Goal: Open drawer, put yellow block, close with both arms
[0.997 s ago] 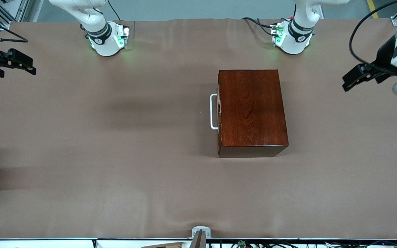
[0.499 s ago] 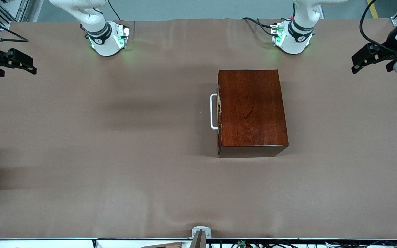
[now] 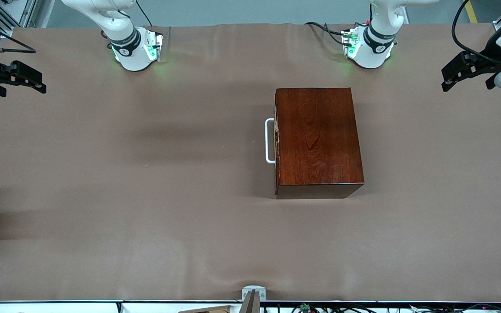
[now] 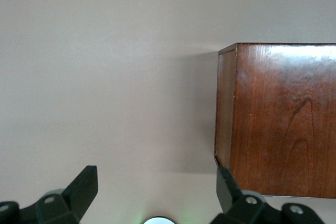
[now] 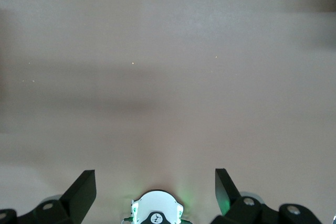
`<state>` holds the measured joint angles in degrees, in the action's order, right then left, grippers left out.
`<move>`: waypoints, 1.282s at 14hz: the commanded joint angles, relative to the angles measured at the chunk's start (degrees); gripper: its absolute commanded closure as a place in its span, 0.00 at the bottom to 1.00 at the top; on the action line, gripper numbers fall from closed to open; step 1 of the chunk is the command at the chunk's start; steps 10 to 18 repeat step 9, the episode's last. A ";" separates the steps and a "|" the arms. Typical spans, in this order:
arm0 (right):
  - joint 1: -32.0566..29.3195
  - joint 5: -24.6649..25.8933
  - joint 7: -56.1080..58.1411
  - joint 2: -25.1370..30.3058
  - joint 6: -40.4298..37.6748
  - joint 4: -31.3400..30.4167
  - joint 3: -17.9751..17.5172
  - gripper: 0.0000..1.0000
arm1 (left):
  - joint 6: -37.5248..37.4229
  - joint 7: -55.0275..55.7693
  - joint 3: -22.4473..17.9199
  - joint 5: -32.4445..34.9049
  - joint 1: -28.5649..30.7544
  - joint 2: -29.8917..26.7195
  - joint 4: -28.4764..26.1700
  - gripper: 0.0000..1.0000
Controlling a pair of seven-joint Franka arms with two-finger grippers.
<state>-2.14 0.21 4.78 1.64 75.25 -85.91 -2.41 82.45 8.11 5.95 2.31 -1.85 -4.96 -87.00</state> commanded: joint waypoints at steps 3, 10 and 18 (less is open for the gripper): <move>-0.84 0.32 0.58 0.03 -0.55 0.39 -0.58 0.00 | -0.10 -1.16 0.47 -0.73 1.15 -0.31 0.07 0.00; -0.84 0.32 0.58 0.03 -0.55 0.39 -0.58 0.00 | -0.10 -1.16 -0.15 -0.73 1.32 -0.22 0.78 0.00; -0.84 0.32 0.58 0.03 -0.55 0.39 -0.58 0.00 | -0.10 -1.16 -0.15 -0.73 1.32 -0.22 0.78 0.00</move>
